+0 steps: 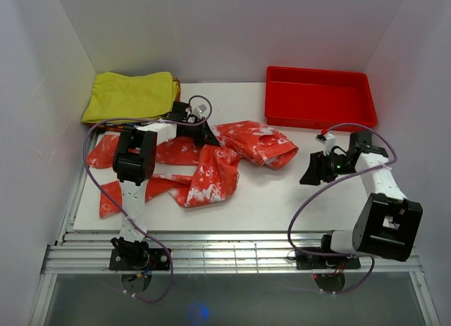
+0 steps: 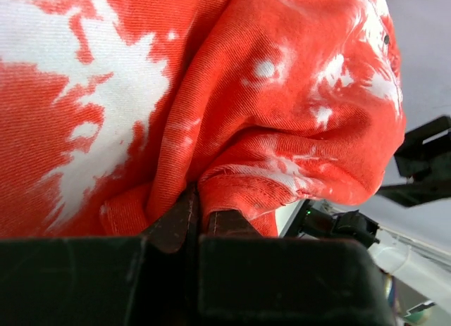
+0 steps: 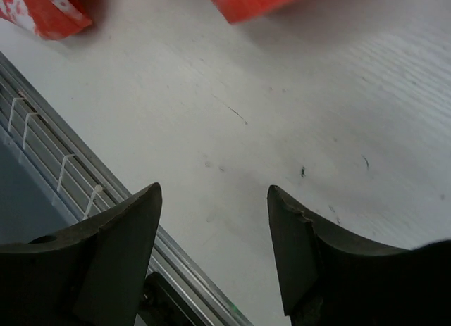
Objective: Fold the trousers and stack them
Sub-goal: Flatten the trousers out
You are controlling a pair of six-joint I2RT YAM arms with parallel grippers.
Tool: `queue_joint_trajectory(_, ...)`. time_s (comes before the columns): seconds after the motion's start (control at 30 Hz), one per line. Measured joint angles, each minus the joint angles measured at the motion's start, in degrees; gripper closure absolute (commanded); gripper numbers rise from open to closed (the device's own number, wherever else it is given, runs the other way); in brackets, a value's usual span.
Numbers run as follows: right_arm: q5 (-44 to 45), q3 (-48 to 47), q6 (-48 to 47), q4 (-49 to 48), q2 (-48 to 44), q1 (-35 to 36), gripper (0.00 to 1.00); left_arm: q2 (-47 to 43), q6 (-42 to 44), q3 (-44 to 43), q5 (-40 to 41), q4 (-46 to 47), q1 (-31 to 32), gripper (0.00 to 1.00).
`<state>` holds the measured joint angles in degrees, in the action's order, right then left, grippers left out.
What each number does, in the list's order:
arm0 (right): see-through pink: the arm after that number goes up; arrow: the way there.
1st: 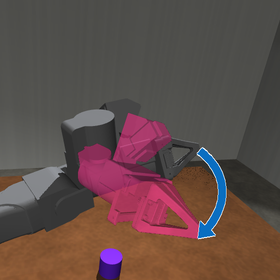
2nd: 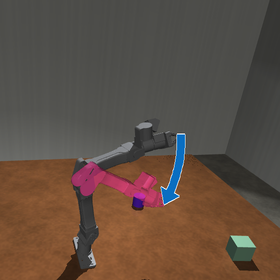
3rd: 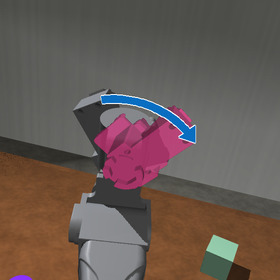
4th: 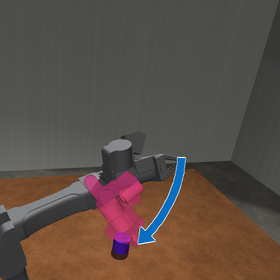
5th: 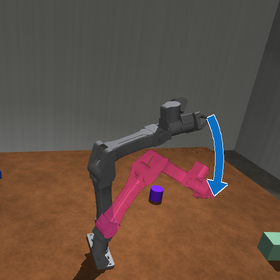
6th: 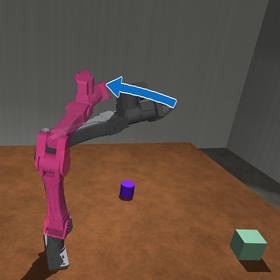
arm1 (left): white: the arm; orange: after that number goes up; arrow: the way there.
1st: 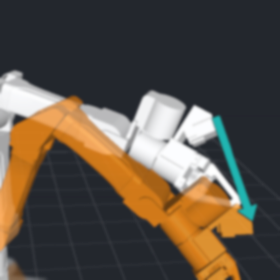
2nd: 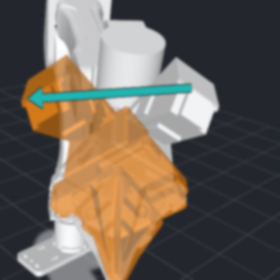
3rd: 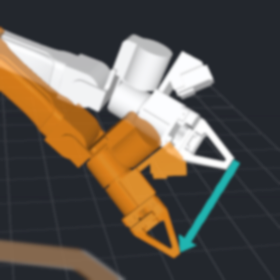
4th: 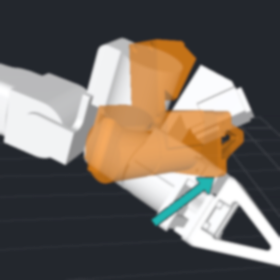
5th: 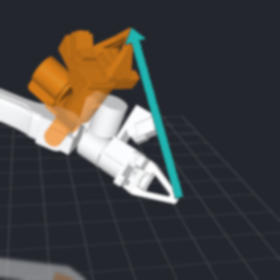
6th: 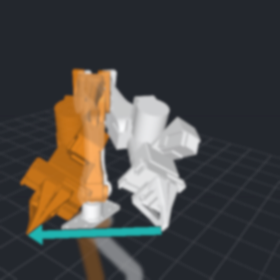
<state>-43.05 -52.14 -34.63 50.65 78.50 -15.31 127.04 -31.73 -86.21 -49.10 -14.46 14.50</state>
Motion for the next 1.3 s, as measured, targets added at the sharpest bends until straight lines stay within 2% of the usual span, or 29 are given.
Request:
queue_joint_trajectory(0.17,2.6,7.2,13.4,-16.1,-10.0,12.6,0.29,0.3,-2.3,0.3,-1.1,0.8,-0.9,1.00)
queue_joint_trajectory(0.23,6.2,10.0,19.5,-23.8,-12.5,15.8,0.21,0.8,-2.8,0.5,-1.9,1.3,-1.4,1.00)
queue_joint_trajectory(0.27,7.8,10.7,21.9,-26.6,-12.6,16.5,0.09,1.3,-3.1,0.5,-2.4,1.7,-1.7,1.00)
queue_joint_trajectory(0.33,10.2,11.0,26.5,-31.3,-10.9,17.0,0.01,2.2,-3.4,0.5,-3.5,2.3,-2.1,1.00)
queue_joint_trajectory(0.37,10.1,11.0,28.5,-33.4,-9.3,17.0,0.08,2.6,-3.5,0.5,-4.5,2.7,-2.3,1.00)
queue_joint_trajectory(0.43,9.6,11.1,32.7,-37.2,-5.7,17.0,0.10,3.0,-3.5,0.5,-5.6,3.1,-2.5,0.99)
queue_joint_trajectory(0.53,8.0,12.5,38.7,-43.9,-1.7,17.4,0.10,3.0,-3.5,1.2,-7.2,4.8,-2.8,0.94)
queue_joint_trajectory(0.6,6.4,12.6,41.8,-48.2,0.4,18.5,0.03,2.9,-3.7,2.8,-8.2,7.0,-3.0,0.91)
queue_joint_trajectory(0.63,5.6,12.5,43.1,-50.5,1.6,19.2,0.07,2.7,-4.1,3.9,-8.7,8.5,-3.2,0.87)
queue_joint_trajectory(0.67,4.9,12.2,44.1,-52.7,3.0,20.0,0.28,2.5,-4.3,5.0,-9.1,9.6,-3.4,0.85)
queue_joint_trajectory(0.73,3.8,11.0,45.9,-56.3,5.6,21.8,0.50,2.2,-4.5,6.0,-9.8,10.8,-3.7,0.80)
queue_joint_trajectory(0.77,3.4,10.2,46.4,-57.6,6.5,22.6,0.66,2.2,-4.4,6.0,-10.0,10.8,-3.9,0.72)
queue_joint_trajectory(0.8,3.0,9.0,47.1,-58.2,7.2,23.3,0.91,2.0,-3.9,6.0,-10.0,10.7,-4.0,0.70)
queue_joint_trajectory(0.83,2.4,7.8,47.5,-58.5,7.6,23.7,0.92,1.7,-2.9,6.0,-9.9,10.1,-4.2,0.67)
queue_joint_trajectory(0.87,1.8,6.4,47.9,-58.5,7.6,24.0,0.92,1.2,-1.4,6.0,-9.7,9.2,-4.3,0.59)
queue_joint_trajectory(0.93,1.0,3.7,48.3,-58.4,6.9,24.4,0.92,-0.6,2.7,6.0,-8.6,6.4,-4.6,0.52)
queue_joint_trajectory(0.97,0.6,2.7,48.1,-57.9,6.1,24.6,0.92,-2.0,5.3,6.0,-7.8,4.8,-4.8,0.43)
queue_joint_trajectory(1.07,0.2,0.0,45.2,-54.0,1.9,26.1,0.92,-9.2,16.2,6.0,-5.7,-0.4,-5.9,0.28)
queue_joint_trajectory(1.1,0.0,-1.1,43.0,-52.2,0.3,27.2,0.92,-12.4,20.8,6.0,-5.4,-1.6,-6.3,0.08)
queue_joint_trajectory(1.13,-0.5,-2.4,41.0,-50.1,-1.1,28.5,0.92,-16.1,25.6,5.9,-5.5,-2.3,-6.6,0.02)
queue_joint_trajectory(1.3,-3.7,-8.5,27.4,-39.8,-5.1,32.7,0.92,-33.2,43.6,3.7,-9.4,-3.0,-7.5,0.02)
